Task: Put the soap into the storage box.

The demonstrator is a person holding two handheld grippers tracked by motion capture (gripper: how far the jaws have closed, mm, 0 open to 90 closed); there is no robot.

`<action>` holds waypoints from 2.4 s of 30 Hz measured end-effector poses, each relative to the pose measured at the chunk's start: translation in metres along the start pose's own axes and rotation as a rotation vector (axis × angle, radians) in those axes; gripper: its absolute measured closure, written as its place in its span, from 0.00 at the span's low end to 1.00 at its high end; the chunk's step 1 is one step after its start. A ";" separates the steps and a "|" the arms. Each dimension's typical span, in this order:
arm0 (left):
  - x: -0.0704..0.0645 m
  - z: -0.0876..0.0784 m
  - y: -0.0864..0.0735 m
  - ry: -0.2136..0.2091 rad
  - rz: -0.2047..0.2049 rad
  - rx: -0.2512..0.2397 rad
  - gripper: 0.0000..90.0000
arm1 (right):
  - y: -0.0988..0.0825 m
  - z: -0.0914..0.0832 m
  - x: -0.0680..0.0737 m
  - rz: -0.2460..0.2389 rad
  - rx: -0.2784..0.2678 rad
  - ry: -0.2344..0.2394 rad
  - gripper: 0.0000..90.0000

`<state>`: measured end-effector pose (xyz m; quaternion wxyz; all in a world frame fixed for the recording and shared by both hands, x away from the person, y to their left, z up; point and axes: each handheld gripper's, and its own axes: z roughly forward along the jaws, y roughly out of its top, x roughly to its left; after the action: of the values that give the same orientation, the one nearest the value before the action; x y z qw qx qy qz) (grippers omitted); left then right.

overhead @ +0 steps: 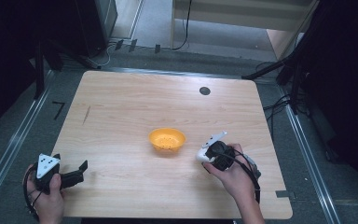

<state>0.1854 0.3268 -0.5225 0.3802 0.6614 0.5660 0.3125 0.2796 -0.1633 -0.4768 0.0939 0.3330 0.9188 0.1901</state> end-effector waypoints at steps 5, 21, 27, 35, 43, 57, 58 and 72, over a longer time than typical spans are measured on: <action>0.000 0.000 0.000 -0.001 0.001 0.001 0.00 | 0.006 -0.002 -0.002 -0.066 -0.010 0.026 0.56; 0.000 0.000 0.000 0.000 0.003 0.001 0.00 | 0.024 -0.012 -0.003 -0.191 -0.085 0.050 0.56; 0.000 0.000 0.000 -0.001 0.005 0.001 0.00 | 0.035 -0.011 -0.004 -0.233 -0.089 0.064 0.56; -0.001 0.000 0.000 -0.001 0.008 0.001 0.00 | 0.053 -0.011 -0.004 -0.258 -0.099 0.080 0.56; -0.001 0.000 0.000 0.000 0.008 0.001 0.00 | 0.062 -0.009 -0.002 -0.283 -0.107 0.090 0.56; -0.001 0.000 0.000 0.000 0.009 0.004 0.00 | 0.086 -0.006 0.002 -0.335 -0.127 0.104 0.56; -0.001 0.000 0.000 -0.001 0.008 0.003 0.00 | 0.089 -0.005 0.002 -0.347 -0.123 0.104 0.56; -0.001 0.001 0.000 -0.003 0.005 0.006 0.00 | 0.110 0.009 0.008 -0.397 -0.108 0.129 0.56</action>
<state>0.1859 0.3262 -0.5226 0.3781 0.6645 0.5647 0.3108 0.3393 -0.0780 -0.4399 0.0882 0.1271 0.9589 0.2377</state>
